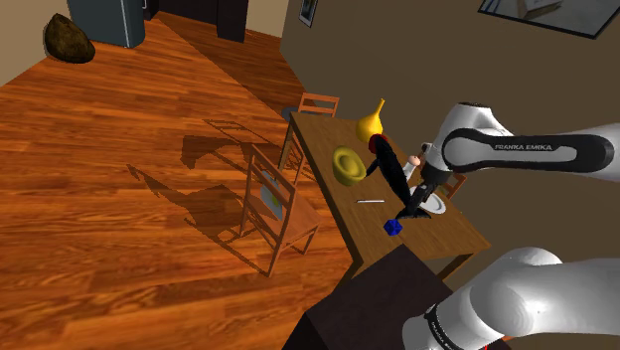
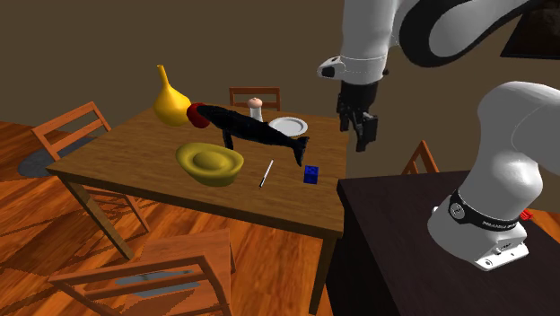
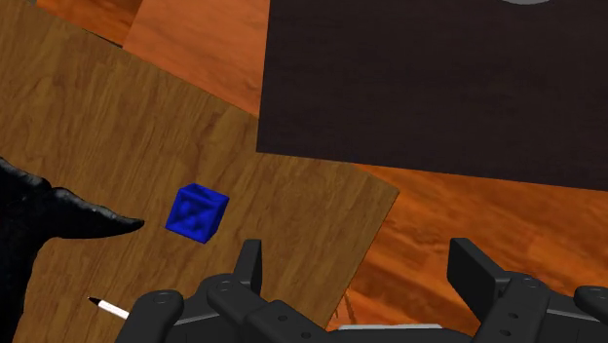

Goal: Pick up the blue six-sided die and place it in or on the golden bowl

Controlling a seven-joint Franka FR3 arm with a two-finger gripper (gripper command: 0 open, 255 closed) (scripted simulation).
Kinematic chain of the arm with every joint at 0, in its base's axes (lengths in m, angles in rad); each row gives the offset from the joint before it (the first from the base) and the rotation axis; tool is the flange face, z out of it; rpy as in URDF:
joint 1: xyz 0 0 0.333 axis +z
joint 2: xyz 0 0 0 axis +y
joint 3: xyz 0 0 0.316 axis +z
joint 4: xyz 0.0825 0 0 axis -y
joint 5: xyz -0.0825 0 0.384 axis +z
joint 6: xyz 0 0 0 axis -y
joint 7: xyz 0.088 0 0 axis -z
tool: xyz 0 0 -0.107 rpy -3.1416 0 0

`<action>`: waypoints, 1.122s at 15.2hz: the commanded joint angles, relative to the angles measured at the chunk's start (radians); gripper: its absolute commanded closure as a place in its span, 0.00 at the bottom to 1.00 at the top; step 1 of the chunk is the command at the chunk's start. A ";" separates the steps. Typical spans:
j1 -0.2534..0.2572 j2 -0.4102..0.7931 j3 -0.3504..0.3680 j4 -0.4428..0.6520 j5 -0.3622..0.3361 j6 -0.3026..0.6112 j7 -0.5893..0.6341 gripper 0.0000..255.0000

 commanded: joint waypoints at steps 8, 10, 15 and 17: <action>0.003 0.372 -0.206 0.023 0.006 0.398 -0.170 0.00; 0.024 0.476 -0.249 0.045 0.067 0.483 -0.240 0.00; 0.032 0.758 -0.264 0.131 0.409 0.652 -0.543 0.00; -0.031 0.862 -0.196 0.182 0.559 0.690 -0.673 0.00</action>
